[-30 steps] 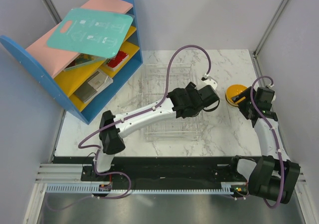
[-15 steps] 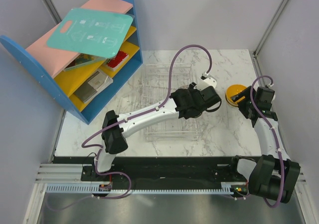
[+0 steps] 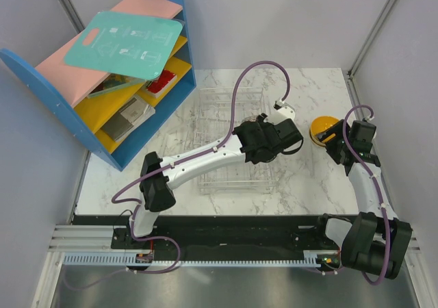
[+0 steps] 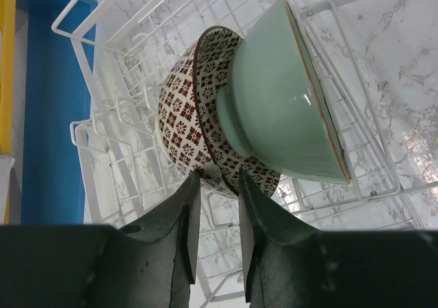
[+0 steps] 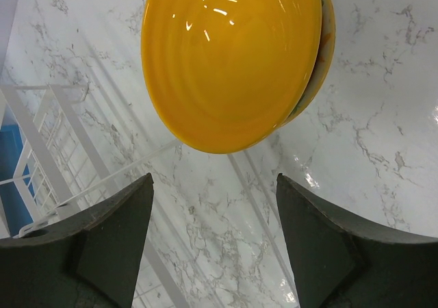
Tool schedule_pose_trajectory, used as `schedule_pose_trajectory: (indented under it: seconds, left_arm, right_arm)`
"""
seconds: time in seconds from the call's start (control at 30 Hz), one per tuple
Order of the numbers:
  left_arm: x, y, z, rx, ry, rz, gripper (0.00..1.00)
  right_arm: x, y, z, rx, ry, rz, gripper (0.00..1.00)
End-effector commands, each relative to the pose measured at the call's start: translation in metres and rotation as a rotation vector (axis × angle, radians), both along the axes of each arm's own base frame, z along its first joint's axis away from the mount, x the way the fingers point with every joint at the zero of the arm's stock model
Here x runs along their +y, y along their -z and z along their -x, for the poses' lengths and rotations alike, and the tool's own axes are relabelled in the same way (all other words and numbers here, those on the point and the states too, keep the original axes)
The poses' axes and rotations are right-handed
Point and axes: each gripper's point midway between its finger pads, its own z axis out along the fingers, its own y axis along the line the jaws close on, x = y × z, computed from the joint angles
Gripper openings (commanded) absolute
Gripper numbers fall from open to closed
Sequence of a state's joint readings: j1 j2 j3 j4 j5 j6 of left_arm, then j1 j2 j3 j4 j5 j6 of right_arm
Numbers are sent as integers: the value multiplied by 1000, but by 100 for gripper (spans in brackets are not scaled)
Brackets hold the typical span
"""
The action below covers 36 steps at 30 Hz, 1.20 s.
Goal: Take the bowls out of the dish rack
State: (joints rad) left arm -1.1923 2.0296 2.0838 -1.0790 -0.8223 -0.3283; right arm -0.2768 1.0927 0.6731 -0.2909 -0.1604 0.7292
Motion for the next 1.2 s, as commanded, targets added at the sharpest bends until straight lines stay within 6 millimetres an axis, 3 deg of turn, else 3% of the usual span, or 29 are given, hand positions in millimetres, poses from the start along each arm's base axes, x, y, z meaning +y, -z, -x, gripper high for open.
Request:
schedule_pose_trajectory:
  seconds: [0.0, 0.2, 0.37, 0.4, 0.5, 0.6, 0.7, 0.93, 1.17]
  left_arm:
    - [22, -21, 4, -12, -29, -31, 2]
    - [25, -40, -2, -63, -30, -42, 2]
    - [24, -34, -5, -67, -32, -66, 3]
    - [23, -31, -5, -64, -34, -73, 7]
    - [22, -21, -7, -55, -41, -86, 38]
    - [20, -12, -7, -43, -44, -99, 49]
    - [21, -5, -9, -31, -53, -104, 54]
    - [29, 7, -12, -1, -78, -112, 54]
    - [35, -13, -16, -43, -100, -88, 56]
  right_arm:
    - [1, -4, -6, -32, -9, -1, 79]
    - [2, -5, -8, -33, -12, -6, 79]
    - [3, -4, -8, -32, -14, -11, 79]
    - [3, -4, -9, -34, -14, -11, 79]
    - [3, -2, -8, -28, -14, -11, 79]
    - [3, 0, -7, -24, -16, -9, 79]
    - [3, 1, -6, -23, -18, -9, 79]
    - [3, 4, -5, -17, -19, -10, 79]
    - [5, 8, -6, -12, -24, -22, 79]
